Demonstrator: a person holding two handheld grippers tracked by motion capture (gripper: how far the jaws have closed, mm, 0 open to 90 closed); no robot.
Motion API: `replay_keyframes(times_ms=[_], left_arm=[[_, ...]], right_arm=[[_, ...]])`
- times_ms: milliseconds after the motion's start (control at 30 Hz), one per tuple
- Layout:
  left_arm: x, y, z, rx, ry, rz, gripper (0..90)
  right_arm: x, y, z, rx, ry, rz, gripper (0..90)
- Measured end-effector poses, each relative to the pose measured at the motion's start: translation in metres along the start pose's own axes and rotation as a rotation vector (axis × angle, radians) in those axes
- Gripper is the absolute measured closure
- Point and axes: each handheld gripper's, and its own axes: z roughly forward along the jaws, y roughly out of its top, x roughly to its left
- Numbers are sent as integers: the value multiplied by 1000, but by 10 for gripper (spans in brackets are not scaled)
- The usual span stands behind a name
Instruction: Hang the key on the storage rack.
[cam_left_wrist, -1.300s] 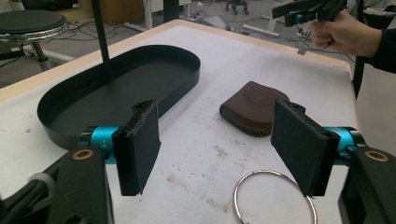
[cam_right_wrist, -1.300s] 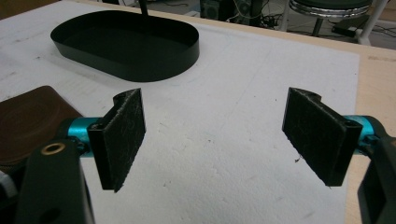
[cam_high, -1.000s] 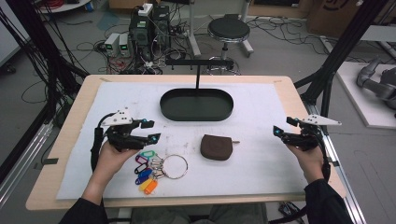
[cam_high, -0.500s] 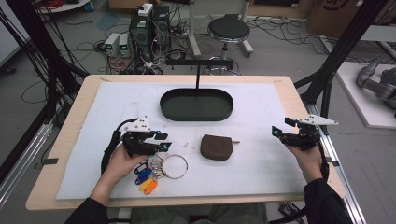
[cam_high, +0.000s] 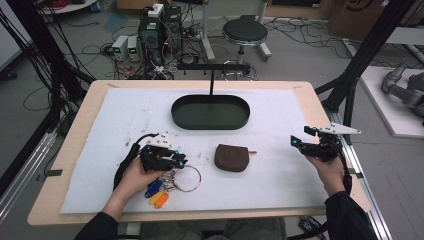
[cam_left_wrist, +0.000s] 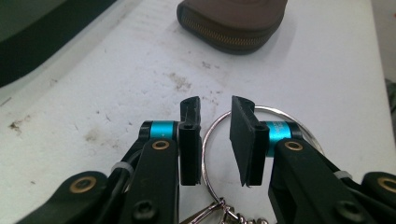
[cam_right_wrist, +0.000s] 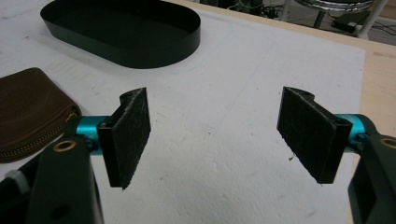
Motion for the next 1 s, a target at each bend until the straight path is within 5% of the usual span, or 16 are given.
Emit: replay_keyframes(times_ms=[433,1000], left_arm=[[0,-4,15,117,29,27,759],[-8,-5,16,104,94,31,858]], right_arm=[[1,0,0,3,0,-7,264],[1,0,1,0,-7,-10,268]])
